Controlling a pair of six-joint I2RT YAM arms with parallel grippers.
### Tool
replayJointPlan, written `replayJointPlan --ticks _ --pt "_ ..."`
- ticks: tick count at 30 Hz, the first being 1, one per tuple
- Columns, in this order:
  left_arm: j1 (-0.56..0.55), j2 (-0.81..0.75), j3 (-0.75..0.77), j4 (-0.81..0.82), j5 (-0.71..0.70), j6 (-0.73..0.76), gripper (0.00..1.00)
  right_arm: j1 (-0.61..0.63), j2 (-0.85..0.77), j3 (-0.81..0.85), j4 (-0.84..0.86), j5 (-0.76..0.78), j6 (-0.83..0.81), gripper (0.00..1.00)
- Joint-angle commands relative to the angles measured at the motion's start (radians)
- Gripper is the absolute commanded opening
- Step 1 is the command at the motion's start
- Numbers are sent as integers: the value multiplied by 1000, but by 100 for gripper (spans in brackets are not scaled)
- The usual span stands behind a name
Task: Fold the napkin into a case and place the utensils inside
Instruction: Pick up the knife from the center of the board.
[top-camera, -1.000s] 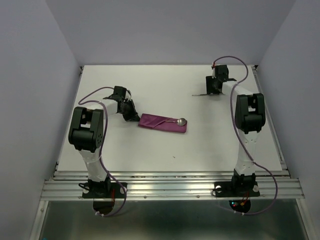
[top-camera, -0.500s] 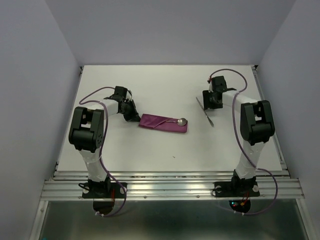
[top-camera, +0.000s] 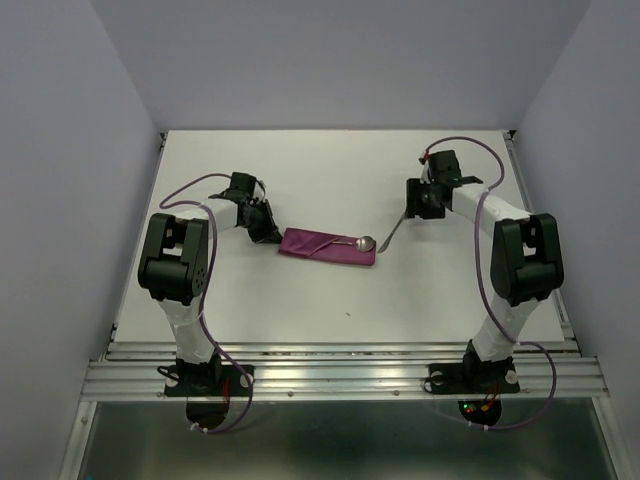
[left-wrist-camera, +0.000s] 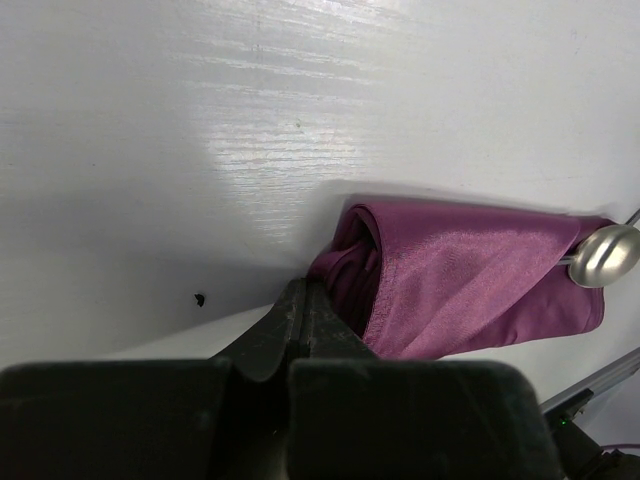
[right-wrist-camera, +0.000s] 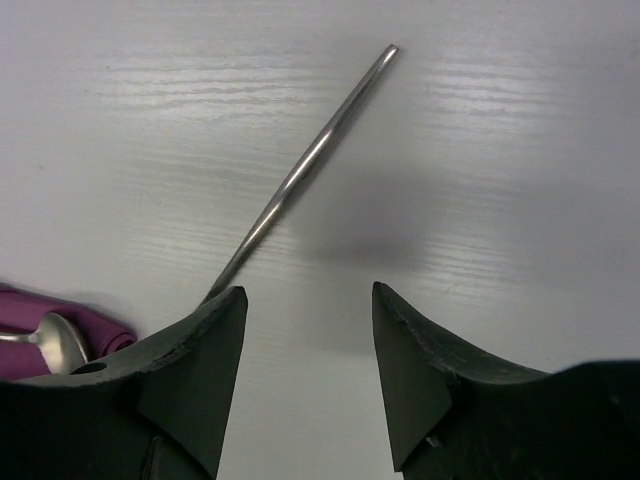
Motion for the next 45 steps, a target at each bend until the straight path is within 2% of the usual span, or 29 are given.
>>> replayJointPlan --ticks 1,4,5,6,12,16,18,27,30,31,32,33,34,38,45 --pt "-10 -26 17 -30 -7 15 0 34 -30 20 3 -9 142 58" --pt "-14 -23 23 -29 -6 14 0 60 -1 43 -31 18 251 59" --pt "-15 -23 25 -29 -6 14 0 60 4 42 -23 25 274 64" --pt "-18 -23 25 -29 -6 14 0 75 12 37 -17 39 290 73" --pt "-20 -29 20 -30 -7 17 0 141 87 83 -52 154 310 71" --pt "-20 -34 12 -30 -10 18 0 167 162 112 -83 243 325 58" --pt "-20 -37 11 -30 -10 21 0 178 171 114 -91 288 331 54" --pt "-20 -34 9 -29 -10 25 1 187 199 111 -72 424 335 50" --pt "-20 -37 6 -29 -10 26 0 187 234 141 -71 401 319 35" --pt "-20 -35 6 -29 -12 26 0 187 240 146 -69 392 315 22" --pt "-20 -37 5 -29 -12 26 0 187 243 153 -63 381 307 16" --pt "-20 -37 5 -29 -13 26 0 187 242 152 -59 375 302 5" --pt "-20 -38 5 -30 -13 26 0 187 237 150 -52 371 295 1" --pt "-20 -38 11 -33 -15 23 1 187 147 97 21 357 221 1" --pt "-20 -34 23 -38 -13 25 1 187 -46 -55 156 265 -85 1"
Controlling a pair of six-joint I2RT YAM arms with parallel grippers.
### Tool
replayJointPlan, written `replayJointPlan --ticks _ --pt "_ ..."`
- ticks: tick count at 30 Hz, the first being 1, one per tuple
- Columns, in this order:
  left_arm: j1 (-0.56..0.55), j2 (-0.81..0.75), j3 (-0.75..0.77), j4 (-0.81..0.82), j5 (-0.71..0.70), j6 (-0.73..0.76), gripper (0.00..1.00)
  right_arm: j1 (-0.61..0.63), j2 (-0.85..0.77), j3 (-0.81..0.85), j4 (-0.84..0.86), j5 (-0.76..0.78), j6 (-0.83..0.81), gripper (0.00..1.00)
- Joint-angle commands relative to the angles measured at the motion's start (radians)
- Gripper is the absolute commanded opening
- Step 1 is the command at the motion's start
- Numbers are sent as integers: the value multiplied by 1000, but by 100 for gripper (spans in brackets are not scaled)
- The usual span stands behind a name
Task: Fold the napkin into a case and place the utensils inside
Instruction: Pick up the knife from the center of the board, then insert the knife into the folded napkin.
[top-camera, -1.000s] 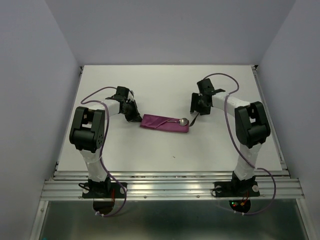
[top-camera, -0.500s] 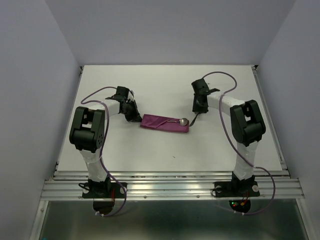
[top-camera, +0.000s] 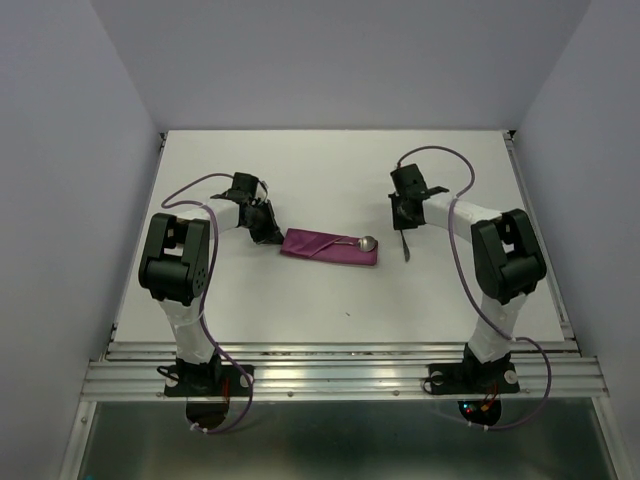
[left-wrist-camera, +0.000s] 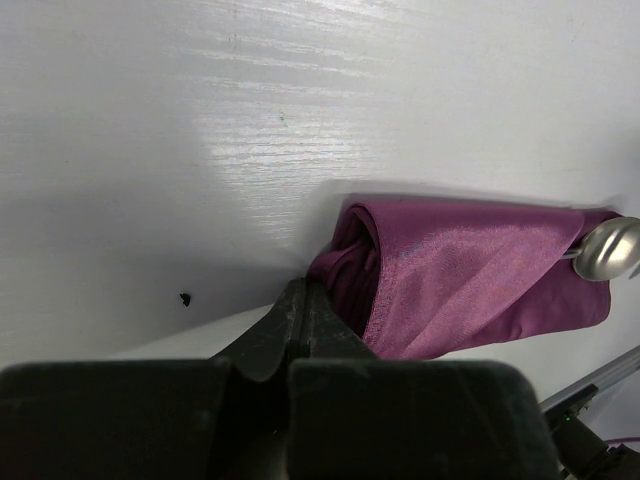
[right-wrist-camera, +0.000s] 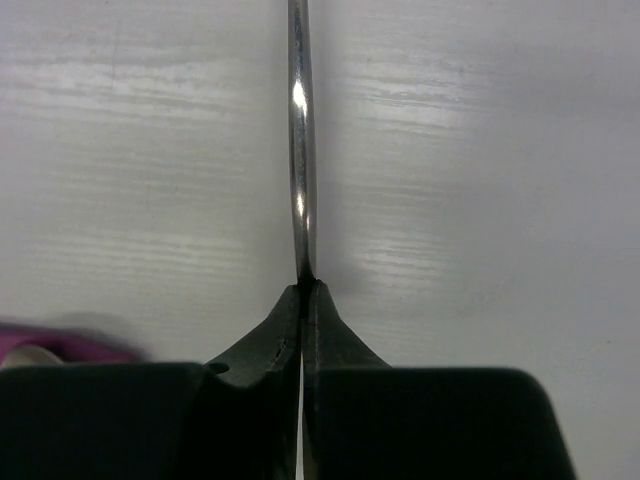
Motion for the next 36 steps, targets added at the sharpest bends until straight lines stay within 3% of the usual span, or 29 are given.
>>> replayJointPlan --ticks 1,16,23,36 --pt "-6 -34 24 -37 -15 24 1 -2 -142 -71 122 -69 -225 1" --pt "-6 -23 38 -47 -7 31 1 35 -363 -202 77 -407 -583 1" --pt "-6 -21 44 -47 3 31 1 148 -397 -214 5 -432 -696 1" --pt "-6 -21 56 -64 7 45 1 286 -302 -142 -167 -364 -781 1"
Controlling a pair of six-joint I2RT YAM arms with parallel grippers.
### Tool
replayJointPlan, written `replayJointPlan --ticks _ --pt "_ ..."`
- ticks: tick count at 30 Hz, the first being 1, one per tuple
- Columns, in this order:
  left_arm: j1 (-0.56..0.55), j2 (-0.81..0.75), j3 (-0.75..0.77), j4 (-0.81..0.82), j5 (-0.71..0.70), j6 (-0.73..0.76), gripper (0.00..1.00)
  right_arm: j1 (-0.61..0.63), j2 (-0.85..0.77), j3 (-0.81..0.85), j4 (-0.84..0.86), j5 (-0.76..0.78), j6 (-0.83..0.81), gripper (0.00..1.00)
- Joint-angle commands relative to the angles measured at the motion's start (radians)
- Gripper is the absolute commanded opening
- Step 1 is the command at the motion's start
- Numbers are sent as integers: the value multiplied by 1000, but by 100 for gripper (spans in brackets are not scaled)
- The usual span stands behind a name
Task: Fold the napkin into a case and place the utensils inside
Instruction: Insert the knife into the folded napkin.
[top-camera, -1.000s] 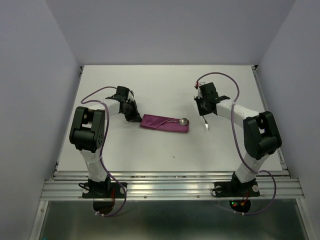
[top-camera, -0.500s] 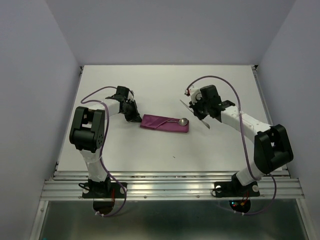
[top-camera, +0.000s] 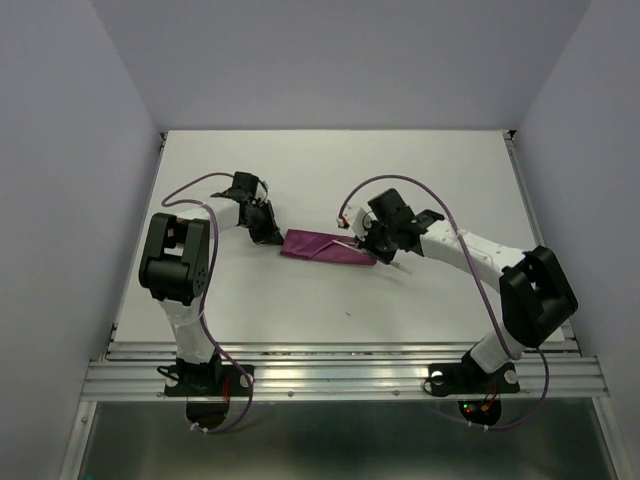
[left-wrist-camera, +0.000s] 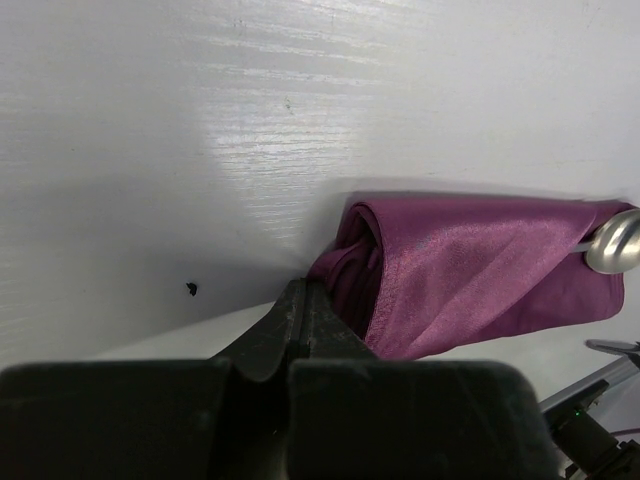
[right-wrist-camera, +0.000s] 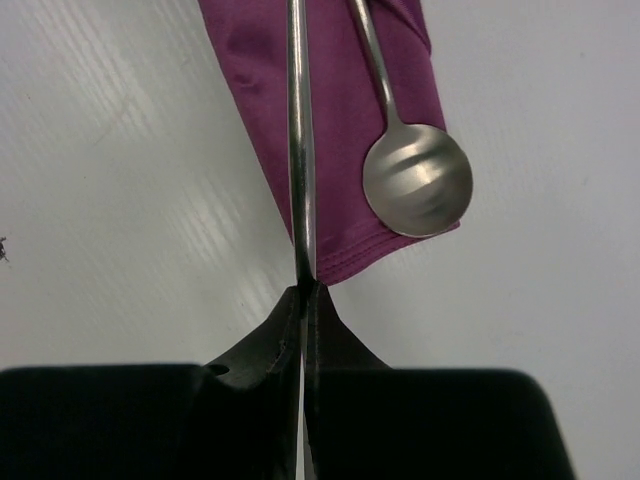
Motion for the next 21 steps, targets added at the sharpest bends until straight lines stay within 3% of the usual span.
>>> replayJointPlan --ticks 1,21 --pt "-6 -21 41 -28 12 25 1 44 46 61 -66 43 -45 1" --pt "-6 -20 42 -22 28 25 1 74 232 233 -176 118 -94 1"
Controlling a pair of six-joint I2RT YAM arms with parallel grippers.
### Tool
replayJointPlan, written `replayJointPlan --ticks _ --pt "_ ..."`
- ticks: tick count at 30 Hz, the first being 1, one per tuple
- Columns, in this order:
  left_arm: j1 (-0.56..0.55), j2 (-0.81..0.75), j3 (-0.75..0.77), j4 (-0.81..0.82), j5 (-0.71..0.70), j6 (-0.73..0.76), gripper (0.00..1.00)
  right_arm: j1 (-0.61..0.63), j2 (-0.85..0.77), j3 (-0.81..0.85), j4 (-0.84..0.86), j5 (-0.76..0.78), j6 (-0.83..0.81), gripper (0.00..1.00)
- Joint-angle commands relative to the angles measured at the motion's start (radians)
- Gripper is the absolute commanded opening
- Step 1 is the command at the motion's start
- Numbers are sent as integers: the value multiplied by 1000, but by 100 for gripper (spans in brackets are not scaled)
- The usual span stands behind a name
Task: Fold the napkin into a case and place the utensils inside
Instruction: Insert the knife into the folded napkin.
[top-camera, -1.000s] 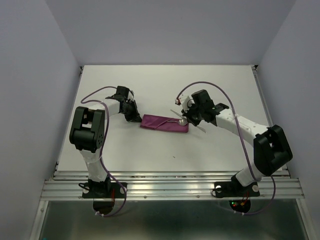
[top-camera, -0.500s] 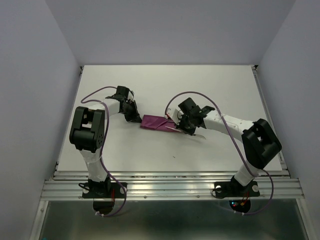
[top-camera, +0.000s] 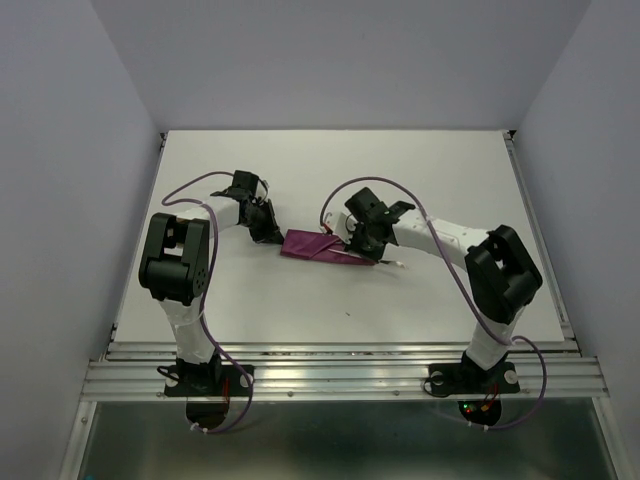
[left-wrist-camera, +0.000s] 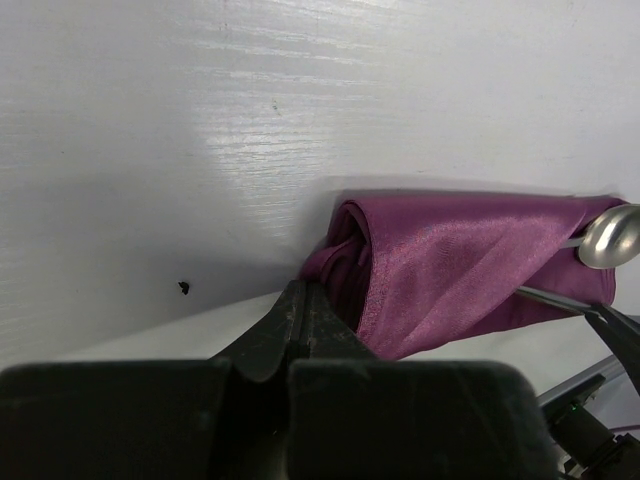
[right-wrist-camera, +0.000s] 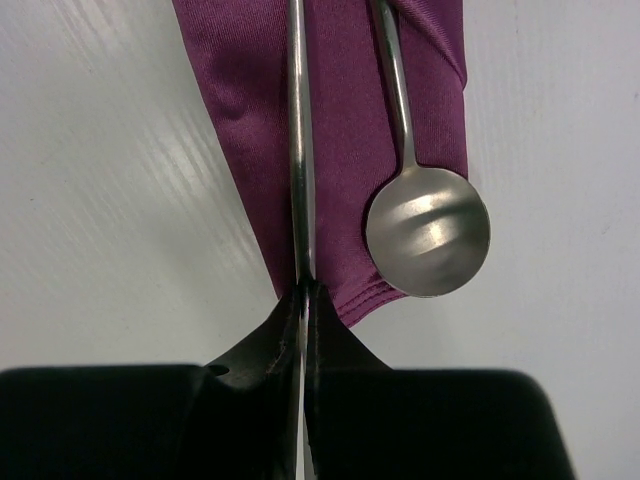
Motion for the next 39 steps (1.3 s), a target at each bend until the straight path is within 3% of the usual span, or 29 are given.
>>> replayJointPlan --ticks 1,39 --pt "-6 -21 28 -6 17 19 1 20 24 68 -46 28 -29 1" --pt "-7 2 17 14 31 12 1 103 277 368 -81 -46 -96 1"
